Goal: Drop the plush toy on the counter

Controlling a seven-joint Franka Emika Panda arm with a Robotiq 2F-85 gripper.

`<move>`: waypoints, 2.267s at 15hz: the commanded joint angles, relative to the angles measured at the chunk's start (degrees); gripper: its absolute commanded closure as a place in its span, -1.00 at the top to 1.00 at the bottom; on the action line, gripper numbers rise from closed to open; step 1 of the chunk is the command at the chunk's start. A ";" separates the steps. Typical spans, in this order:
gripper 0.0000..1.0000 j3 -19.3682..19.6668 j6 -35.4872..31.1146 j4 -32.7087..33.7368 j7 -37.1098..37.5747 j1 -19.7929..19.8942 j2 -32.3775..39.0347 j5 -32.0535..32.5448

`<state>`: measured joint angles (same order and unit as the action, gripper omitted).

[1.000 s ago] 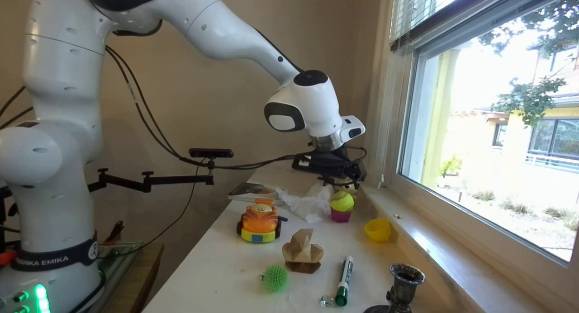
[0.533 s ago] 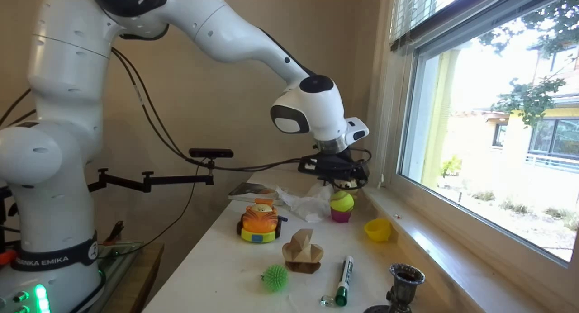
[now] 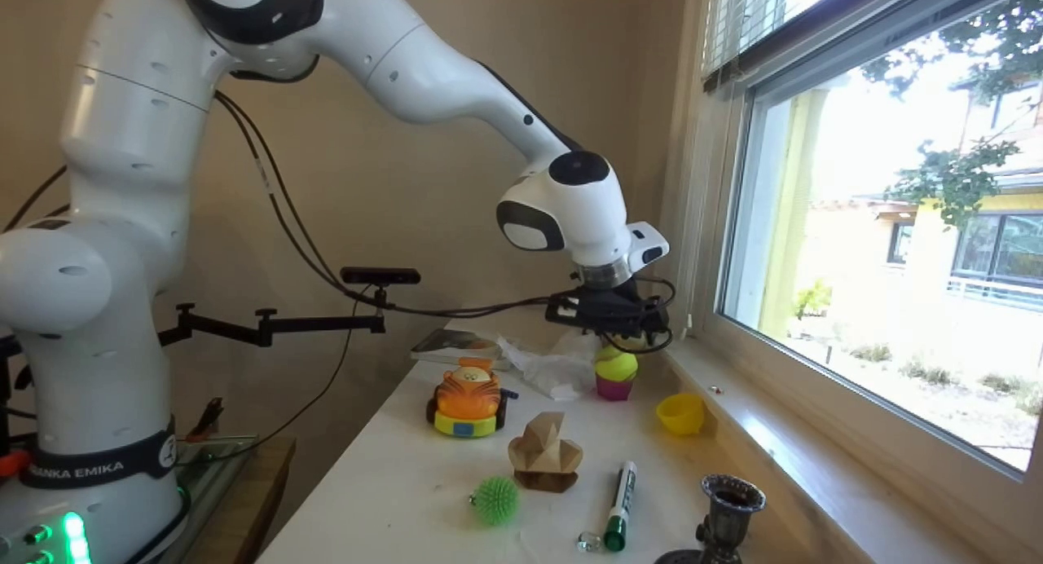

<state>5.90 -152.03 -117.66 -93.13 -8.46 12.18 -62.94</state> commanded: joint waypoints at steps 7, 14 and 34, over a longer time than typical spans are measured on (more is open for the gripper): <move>0.46 -1.55 1.13 4.16 -4.24 0.80 3.17 -3.12; -0.35 -1.89 1.12 5.14 -5.34 0.98 4.03 -3.98; -0.82 -6.60 4.41 -1.77 13.36 2.11 -13.93 23.46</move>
<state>0.70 -151.47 -115.77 -86.48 -8.48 4.54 -47.18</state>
